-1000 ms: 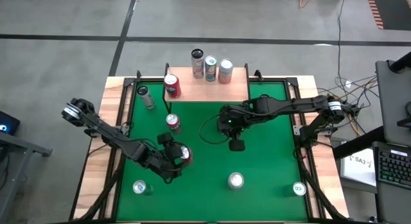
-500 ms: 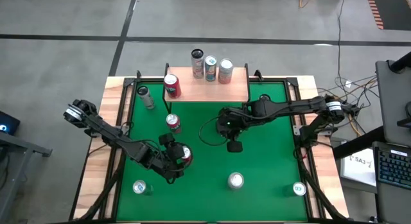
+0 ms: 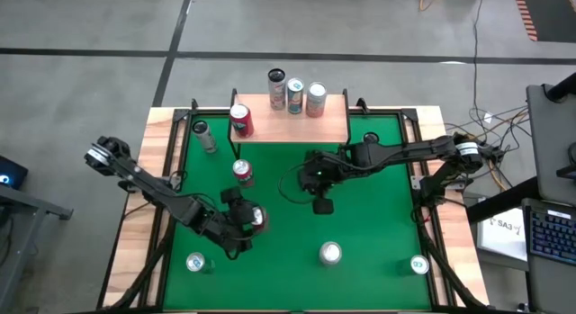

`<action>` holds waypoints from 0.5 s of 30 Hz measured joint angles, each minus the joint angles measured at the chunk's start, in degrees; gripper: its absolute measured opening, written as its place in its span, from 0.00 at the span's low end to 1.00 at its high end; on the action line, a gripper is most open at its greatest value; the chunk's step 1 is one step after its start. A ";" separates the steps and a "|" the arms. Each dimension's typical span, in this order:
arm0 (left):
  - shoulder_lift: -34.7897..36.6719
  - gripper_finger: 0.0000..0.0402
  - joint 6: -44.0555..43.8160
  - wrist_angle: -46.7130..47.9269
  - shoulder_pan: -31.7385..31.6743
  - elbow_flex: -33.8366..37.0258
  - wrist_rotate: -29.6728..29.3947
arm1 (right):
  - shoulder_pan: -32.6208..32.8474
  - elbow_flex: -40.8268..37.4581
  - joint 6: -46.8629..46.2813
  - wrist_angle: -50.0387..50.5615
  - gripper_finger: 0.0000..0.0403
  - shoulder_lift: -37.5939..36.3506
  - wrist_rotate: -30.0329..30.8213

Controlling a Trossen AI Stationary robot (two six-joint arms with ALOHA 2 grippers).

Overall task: Place canned beverage on shelf
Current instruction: Put the bottom orange soda can on the shelf aligned with other orange soda cans

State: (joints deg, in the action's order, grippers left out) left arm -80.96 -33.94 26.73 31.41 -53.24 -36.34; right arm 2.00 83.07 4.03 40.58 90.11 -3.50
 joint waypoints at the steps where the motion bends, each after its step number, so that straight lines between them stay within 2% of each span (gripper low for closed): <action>1: 0.84 0.65 0.84 -0.28 0.24 -0.36 -0.02 | 0.00 0.00 0.04 -0.98 0.02 0.00 -0.01; 10: 9.51 0.65 10.66 -0.27 2.94 -2.33 1.79 | 0.00 0.00 1.30 -13.09 0.04 0.00 -6.19; 15: 13.99 0.64 13.83 0.22 2.97 -2.33 3.18 | 0.00 0.00 -1.55 -16.95 0.17 0.00 -7.05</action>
State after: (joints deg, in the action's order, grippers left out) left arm -66.98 -20.10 26.95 34.38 -55.57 -33.16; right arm 2.00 83.07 2.48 23.63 90.10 -10.55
